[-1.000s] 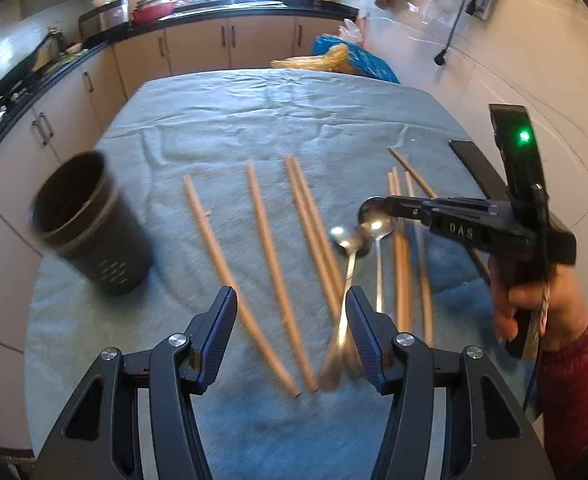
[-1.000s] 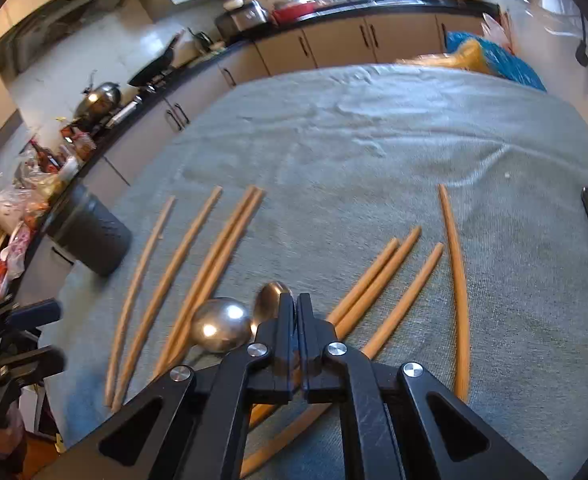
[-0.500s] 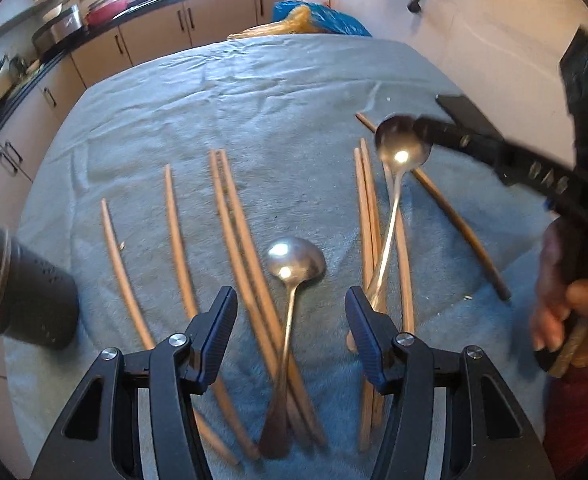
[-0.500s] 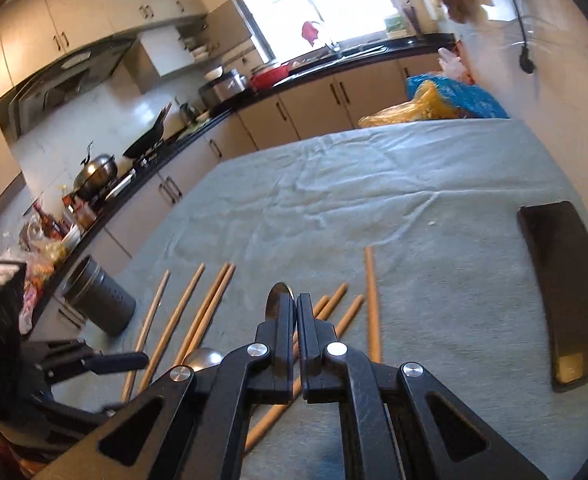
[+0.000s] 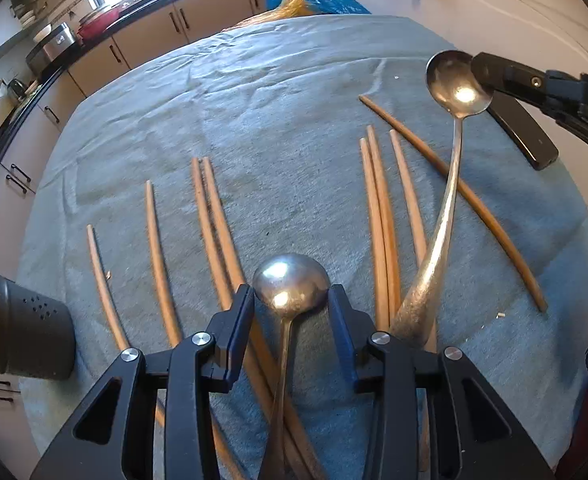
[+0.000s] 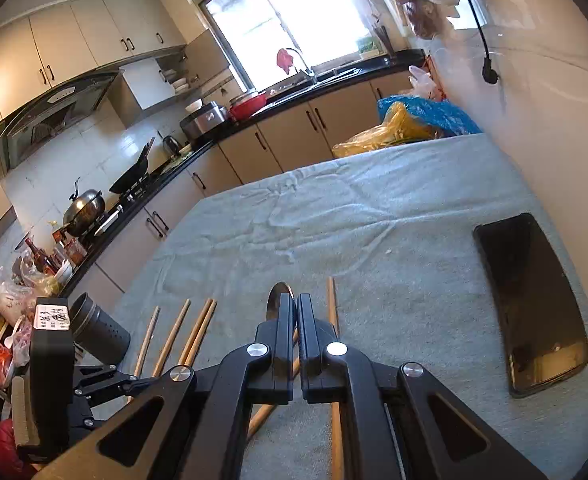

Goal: Organize utensils
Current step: 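Grasp the second metal spoon with the left tool while the right tool lifts its spoon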

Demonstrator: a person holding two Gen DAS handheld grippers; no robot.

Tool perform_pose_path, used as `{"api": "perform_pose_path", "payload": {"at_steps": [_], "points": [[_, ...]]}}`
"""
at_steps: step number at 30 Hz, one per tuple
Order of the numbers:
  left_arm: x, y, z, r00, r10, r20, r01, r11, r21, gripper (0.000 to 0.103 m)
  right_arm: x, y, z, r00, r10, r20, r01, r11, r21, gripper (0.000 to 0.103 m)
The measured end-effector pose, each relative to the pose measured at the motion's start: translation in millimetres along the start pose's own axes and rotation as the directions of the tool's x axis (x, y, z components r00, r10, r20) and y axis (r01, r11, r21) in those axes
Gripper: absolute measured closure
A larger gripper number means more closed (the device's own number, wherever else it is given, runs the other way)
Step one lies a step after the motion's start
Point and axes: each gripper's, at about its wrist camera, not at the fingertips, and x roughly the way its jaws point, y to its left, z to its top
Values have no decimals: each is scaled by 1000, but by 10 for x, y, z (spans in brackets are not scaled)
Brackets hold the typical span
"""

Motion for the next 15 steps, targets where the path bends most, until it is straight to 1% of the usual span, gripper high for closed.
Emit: {"api": "perform_pose_path", "payload": {"at_steps": [4, 8, 12, 15], "points": [[35, -19, 41, 1000, 16, 12, -16, 1000, 8, 66, -26, 16, 7, 1000, -11, 15, 11, 1000, -6, 100], [3, 17, 15, 999, 22, 37, -22, 1000, -6, 66, -65, -29, 3, 999, -29, 34, 29, 1000, -4, 100], [-143, 111, -21, 996, 8, 92, -3, 999, -49, 67, -134, -59, 25, 997, -50, 67, 50, 999, 4, 100], [-378, 185, -30, 986, 7, 169, 6, 997, -76, 68, -177, -36, 35, 993, -70, 94, 71, 997, -6, 100]]}}
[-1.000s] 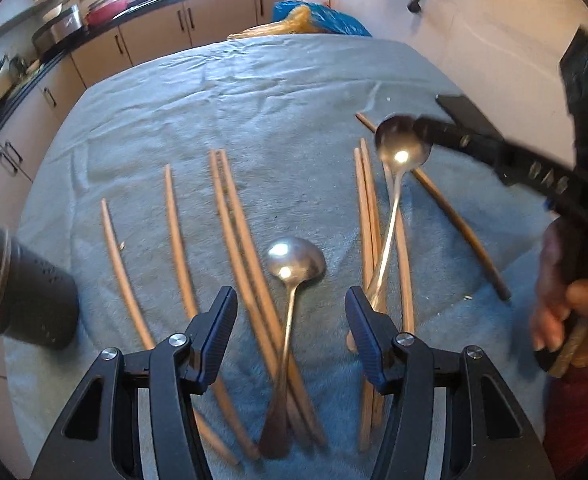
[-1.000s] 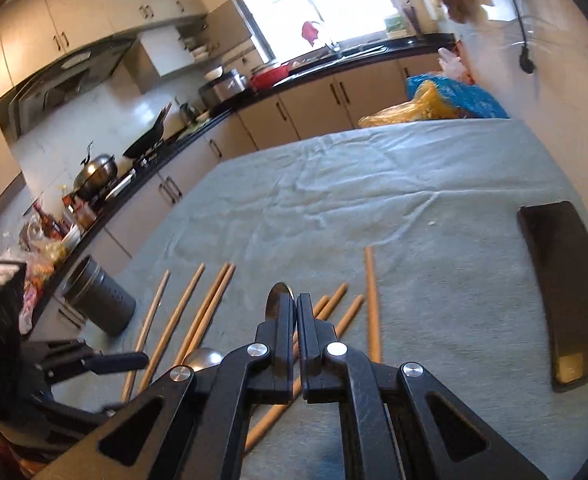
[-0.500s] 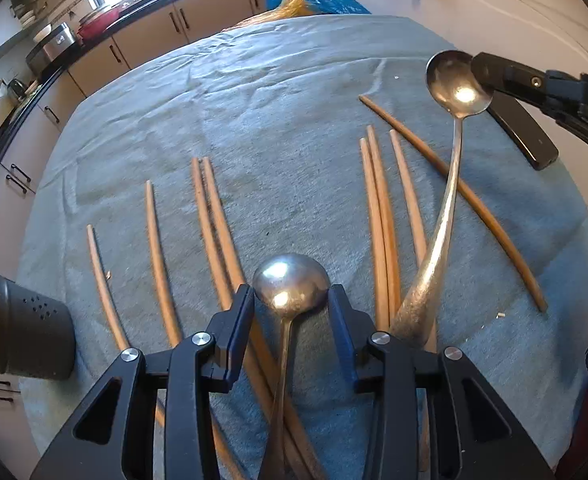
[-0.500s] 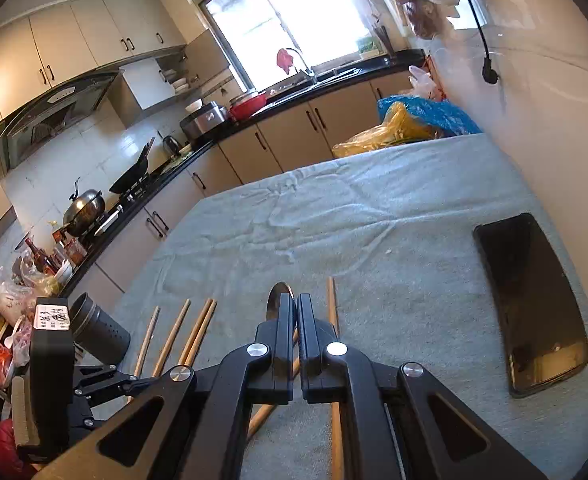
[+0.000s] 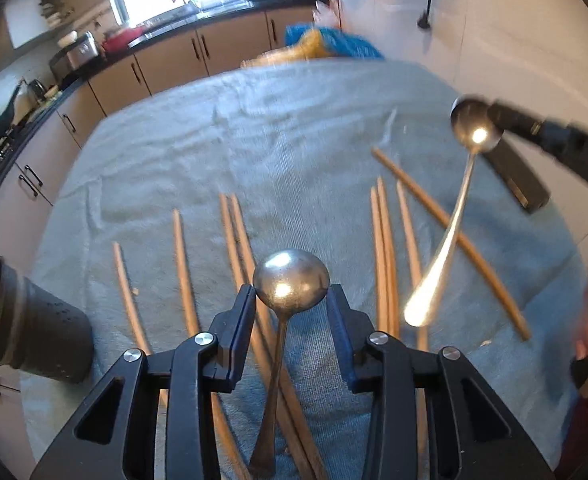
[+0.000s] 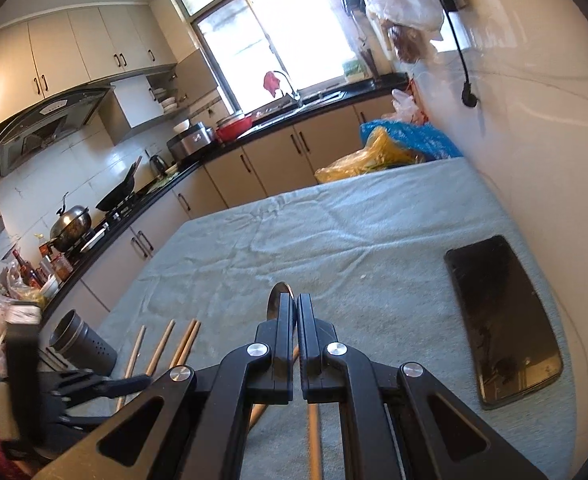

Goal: Organize utensils
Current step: 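Grasp the second metal spoon with the left tool while the right tool lifts its spoon, then carry both spoons toward the black utensil holder with both tools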

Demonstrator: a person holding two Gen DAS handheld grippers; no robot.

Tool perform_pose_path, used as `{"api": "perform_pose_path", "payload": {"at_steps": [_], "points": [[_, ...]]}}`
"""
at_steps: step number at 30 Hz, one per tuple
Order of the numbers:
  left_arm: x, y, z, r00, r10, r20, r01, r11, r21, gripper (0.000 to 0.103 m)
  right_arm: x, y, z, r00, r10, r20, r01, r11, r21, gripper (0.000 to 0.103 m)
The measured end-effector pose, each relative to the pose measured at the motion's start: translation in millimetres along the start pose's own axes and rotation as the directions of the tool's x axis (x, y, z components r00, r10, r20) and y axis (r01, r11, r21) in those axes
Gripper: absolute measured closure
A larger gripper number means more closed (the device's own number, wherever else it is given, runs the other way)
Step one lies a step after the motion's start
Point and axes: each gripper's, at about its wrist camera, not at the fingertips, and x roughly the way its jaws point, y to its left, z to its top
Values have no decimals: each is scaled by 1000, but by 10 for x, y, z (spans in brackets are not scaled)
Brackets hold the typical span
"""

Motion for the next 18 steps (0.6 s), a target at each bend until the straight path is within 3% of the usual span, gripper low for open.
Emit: {"api": "perform_pose_path", "payload": {"at_steps": [4, 5, 6, 11, 15, 17, 18], "points": [[-331, 97, 41, 996, 0, 91, 4, 999, -40, 73, -61, 60, 25, 999, -25, 38, 26, 999, -29, 100], [-409, 133, 55, 994, 3, 107, 3, 999, -54, 82, -74, 84, 26, 998, -32, 47, 34, 999, -40, 100], [-485, 186, 74, 993, 5, 119, 3, 998, -69, 103, -83, 107, 23, 998, -38, 56, 41, 998, -46, 100], [-732, 425, 100, 988, 3, 153, 17, 991, -132, 102, -112, 279, 11, 994, -69, 87, 77, 993, -94, 100], [-656, 495, 105, 994, -25, 103, 36, 993, -111, 102, -108, 409, -3, 991, -87, 101, 99, 987, -128, 100], [-542, 514, 110, 997, -40, 64, 47, 993, -109, 94, -87, 408, -19, 991, -88, 102, 100, 988, -119, 100], [-470, 514, 131, 997, -56, 48, 61, 993, -105, 79, -80, 395, -24, 992, -84, 97, 95, 989, -114, 100]]}}
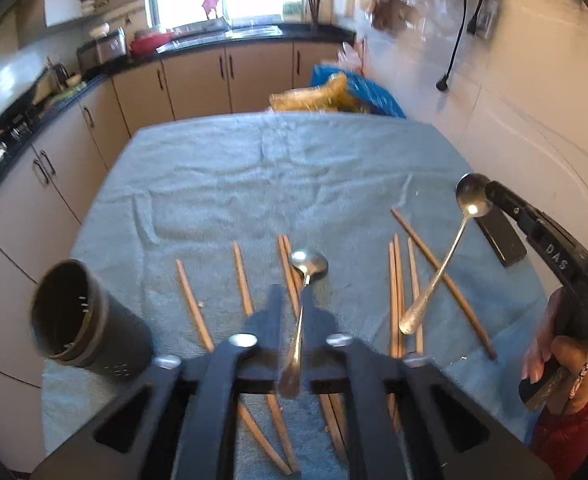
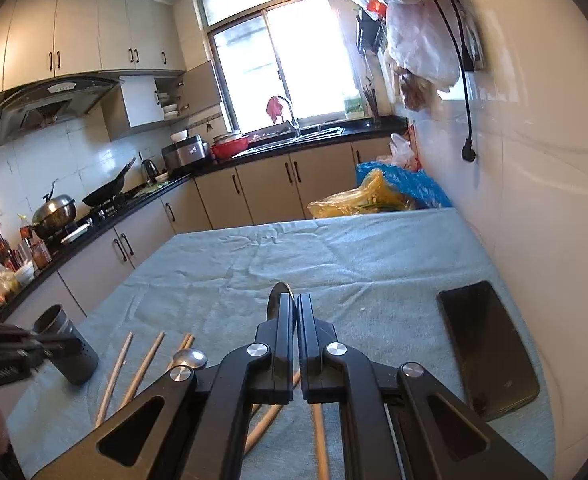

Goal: Organize utensils
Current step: 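Carry both spoons toward the black utensil holder with both tools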

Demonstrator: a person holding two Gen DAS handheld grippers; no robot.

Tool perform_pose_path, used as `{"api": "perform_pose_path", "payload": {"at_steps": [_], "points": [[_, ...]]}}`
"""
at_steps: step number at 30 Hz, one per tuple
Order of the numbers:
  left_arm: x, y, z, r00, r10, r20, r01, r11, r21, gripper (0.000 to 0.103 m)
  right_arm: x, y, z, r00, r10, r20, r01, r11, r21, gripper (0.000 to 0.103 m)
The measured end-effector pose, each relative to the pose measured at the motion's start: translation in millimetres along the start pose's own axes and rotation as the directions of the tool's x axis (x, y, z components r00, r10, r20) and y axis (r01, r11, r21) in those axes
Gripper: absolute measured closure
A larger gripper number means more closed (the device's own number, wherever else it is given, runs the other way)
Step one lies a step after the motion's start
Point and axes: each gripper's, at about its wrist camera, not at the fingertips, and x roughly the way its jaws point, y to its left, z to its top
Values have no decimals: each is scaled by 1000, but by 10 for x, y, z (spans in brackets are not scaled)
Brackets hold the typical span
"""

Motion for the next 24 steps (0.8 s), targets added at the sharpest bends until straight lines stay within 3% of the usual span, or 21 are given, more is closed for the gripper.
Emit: {"api": "perform_pose_path", "payload": {"at_steps": [1, 2, 6, 10, 18, 23, 24], "points": [[68, 3, 11, 1000, -9, -13, 9, 1000, 5, 67, 16, -12, -10, 1000, -4, -5, 4, 1000, 1, 100], [170, 2, 37, 999, -9, -35, 10, 1000, 9, 65, 31, -26, -23, 1000, -14, -8, 14, 1000, -1, 100], [502, -58, 93, 993, -26, -114, 32, 998, 45, 65, 33, -72, -28, 1000, -14, -6, 14, 1000, 4, 100], [787, -206, 136, 988, 45, -148, -27, 992, 123, 68, 25, -168, -25, 1000, -10, -5, 10, 1000, 22, 100], [1123, -454, 174, 978, 125, -164, -81, 964, 252, 68, -14, -391, 8, 1000, -24, -6, 24, 996, 86, 100], [1315, -461, 208, 974, 154, -168, -106, 959, 261, 68, -9, -362, 20, 1000, -7, -6, 8, 996, 86, 100], [1319, -445, 219, 974, 151, -168, -106, 961, 254, 72, -8, -364, 22, 1000, -7, -6, 7, 996, 87, 100]]}}
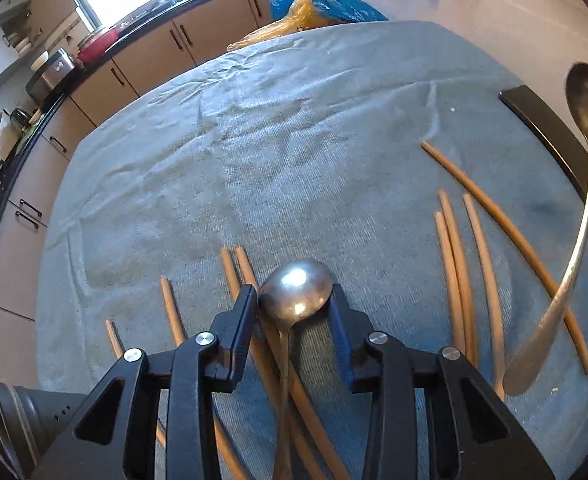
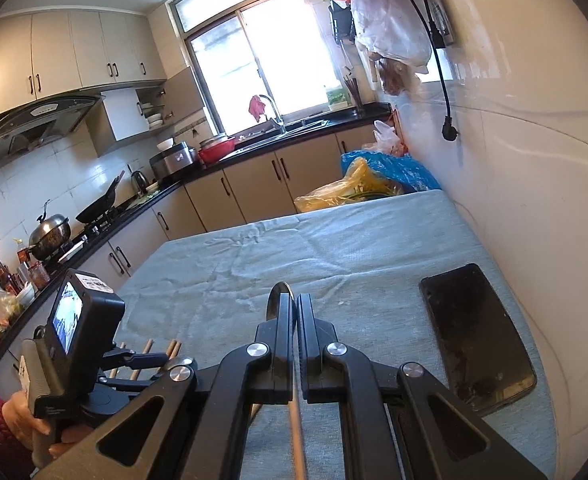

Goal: Organize utensils
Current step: 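Carry both spoons toward the black utensil holder with both tools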

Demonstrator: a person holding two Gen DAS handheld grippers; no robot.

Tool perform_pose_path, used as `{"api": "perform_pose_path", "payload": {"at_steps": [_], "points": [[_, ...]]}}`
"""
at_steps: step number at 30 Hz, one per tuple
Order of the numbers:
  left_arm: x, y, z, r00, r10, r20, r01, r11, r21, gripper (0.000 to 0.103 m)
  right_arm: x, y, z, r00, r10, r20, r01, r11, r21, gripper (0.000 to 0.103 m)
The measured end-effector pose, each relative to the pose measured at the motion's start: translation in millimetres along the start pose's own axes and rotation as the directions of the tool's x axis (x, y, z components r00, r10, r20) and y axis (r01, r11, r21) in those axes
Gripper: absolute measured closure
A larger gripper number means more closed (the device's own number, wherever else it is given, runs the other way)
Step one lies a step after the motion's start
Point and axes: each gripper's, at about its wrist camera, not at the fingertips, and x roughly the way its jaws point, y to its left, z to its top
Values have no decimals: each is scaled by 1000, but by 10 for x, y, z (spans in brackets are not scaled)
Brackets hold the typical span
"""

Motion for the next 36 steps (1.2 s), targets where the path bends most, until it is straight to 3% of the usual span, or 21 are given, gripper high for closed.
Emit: {"api": "perform_pose_path", "payload": {"at_steps": [1, 3, 11, 16, 22, 30, 36], "points": [[2, 14, 5, 1000, 13, 2, -13, 1000, -9, 89, 1, -3, 3, 1000, 2, 0, -2, 1000, 3, 100], [-10, 52, 18, 1000, 11, 7, -11, 1000, -24, 100, 6, -13, 8, 1000, 3, 0, -3, 1000, 6, 100], [-65, 192, -11, 999, -20, 32, 23, 996, -83, 100, 20, -18, -8, 1000, 4, 0, -4, 1000, 12, 100], [-374, 317, -50, 992, -38, 123, 55, 989, -139, 100, -10, -11, -3, 1000, -2, 12, 2, 1000, 8, 100], [-1016, 635, -173, 967, -20, 254, 81, 969, -232, 100, -128, 176, 35, 998, -17, 64, 19, 1000, -25, 100], [-1785, 1411, -379, 924, 47, 380, 104, 925, -366, 100, -334, 924, 202, 992, 8, 123, 10, 990, -140, 100], [-1879, 2008, -489, 901, 105, 422, 118, 874, -471, 100, -189, 1727, 359, 990, 87, 108, -61, 974, -217, 100]]}}
